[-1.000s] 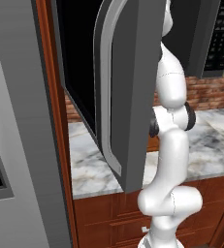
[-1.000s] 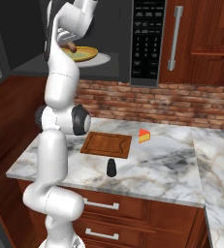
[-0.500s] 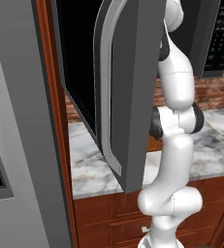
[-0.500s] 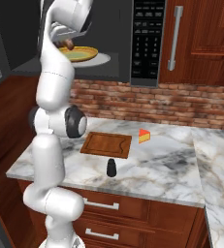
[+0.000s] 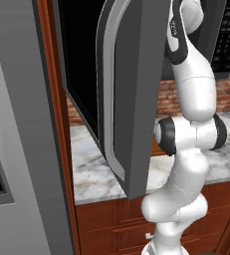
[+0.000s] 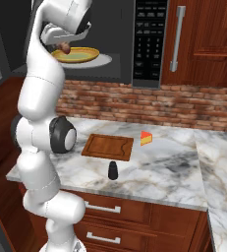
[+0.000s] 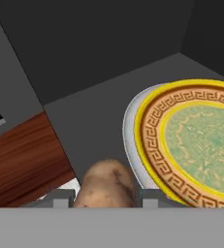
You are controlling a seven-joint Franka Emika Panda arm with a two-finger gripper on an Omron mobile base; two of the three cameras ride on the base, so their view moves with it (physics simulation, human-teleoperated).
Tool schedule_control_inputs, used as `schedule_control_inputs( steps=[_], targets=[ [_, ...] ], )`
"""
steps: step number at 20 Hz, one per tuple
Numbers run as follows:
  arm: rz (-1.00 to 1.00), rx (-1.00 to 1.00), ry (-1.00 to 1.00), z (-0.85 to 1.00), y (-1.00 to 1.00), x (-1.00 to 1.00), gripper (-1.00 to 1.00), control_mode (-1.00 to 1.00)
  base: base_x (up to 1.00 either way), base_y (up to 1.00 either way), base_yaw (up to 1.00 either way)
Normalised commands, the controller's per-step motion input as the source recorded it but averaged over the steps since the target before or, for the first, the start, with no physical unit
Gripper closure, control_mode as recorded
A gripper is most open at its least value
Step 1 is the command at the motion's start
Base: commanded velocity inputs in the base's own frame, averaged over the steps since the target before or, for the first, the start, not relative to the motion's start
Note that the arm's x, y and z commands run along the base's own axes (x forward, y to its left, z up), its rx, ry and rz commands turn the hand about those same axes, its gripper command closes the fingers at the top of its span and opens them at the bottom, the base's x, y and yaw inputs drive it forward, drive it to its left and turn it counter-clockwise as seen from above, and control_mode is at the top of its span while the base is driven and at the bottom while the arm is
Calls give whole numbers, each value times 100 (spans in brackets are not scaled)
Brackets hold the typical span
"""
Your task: Retrieve the reheated potato from the microwave, then place the potato, cheese, and condiment on the cutting board.
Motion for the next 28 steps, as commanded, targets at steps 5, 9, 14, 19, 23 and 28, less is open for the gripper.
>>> schedule_control_inputs(
  steps=[5, 9, 14, 19, 23, 28],
  targets=[
    [-12, 5, -20, -4, -2, -86, 100, -100, 0, 0, 0],
    [-15, 1, -22, -7, 0, -89, 100, -100, 0, 0, 0],
    [-21, 0, -11, -7, 0, -89, 100, -100, 0, 0, 0],
    [-20, 0, 0, -5, -5, -85, 100, -100, 0, 0, 0],
    [-16, 2, 1, -18, -15, -83, 100, -100, 0, 0, 0],
    [-17, 2, 4, -37, -20, -74, 100, -100, 0, 0, 0]
  ],
)
